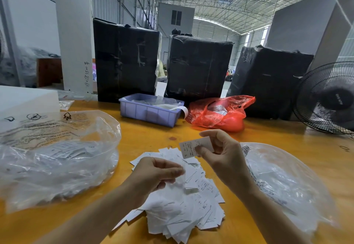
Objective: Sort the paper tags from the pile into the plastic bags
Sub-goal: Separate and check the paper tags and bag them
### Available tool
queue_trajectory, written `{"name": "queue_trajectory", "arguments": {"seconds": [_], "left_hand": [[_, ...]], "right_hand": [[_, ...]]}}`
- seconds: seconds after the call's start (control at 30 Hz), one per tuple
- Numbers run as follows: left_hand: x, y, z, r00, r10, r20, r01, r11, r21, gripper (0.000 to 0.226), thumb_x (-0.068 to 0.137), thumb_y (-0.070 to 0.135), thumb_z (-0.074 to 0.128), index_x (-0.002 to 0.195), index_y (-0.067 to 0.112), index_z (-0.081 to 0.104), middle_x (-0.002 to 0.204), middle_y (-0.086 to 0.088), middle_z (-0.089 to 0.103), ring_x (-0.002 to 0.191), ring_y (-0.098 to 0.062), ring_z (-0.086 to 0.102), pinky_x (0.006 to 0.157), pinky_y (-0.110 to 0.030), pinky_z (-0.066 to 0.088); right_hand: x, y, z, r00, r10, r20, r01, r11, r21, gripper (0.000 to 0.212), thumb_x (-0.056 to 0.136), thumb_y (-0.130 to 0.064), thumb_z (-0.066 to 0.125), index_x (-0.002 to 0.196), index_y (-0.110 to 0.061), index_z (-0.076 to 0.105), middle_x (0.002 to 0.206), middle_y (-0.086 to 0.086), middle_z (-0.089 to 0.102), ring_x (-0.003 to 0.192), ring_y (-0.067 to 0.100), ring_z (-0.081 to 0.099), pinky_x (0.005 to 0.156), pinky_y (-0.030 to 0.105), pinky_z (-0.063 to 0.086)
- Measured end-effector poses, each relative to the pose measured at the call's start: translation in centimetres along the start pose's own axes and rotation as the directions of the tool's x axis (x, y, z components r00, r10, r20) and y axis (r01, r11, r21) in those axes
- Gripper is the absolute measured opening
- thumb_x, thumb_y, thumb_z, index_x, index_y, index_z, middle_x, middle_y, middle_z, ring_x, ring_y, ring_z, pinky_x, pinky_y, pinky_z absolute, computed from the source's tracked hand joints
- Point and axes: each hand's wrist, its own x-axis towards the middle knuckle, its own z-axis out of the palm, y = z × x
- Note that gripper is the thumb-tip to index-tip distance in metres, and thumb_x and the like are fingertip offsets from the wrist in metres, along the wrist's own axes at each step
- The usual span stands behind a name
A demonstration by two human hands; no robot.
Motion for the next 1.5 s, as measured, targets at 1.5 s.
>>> {"name": "queue_trajectory", "arguments": {"seconds": [1.5], "left_hand": [[0.8, -1.0, -0.3, 0.993, -0.043, 0.108, 0.054, 0.993, -0.104, 0.026, 0.054, 0.017, 0.080, 0.074, 0.001, 0.077, 0.057, -0.004, 0.065, 0.045, -0.004, 0.051, 0.044, -0.014, 0.039]], "right_hand": [[-0.7, 1.3, 1.8, 0.985, 0.039, 0.170, -0.047, 0.998, 0.046, 0.015, 0.074, 0.000, 0.076, 0.074, -0.009, 0.065, 0.062, -0.002, 0.060, 0.055, 0.005, 0.052, 0.051, 0.021, 0.042]]}}
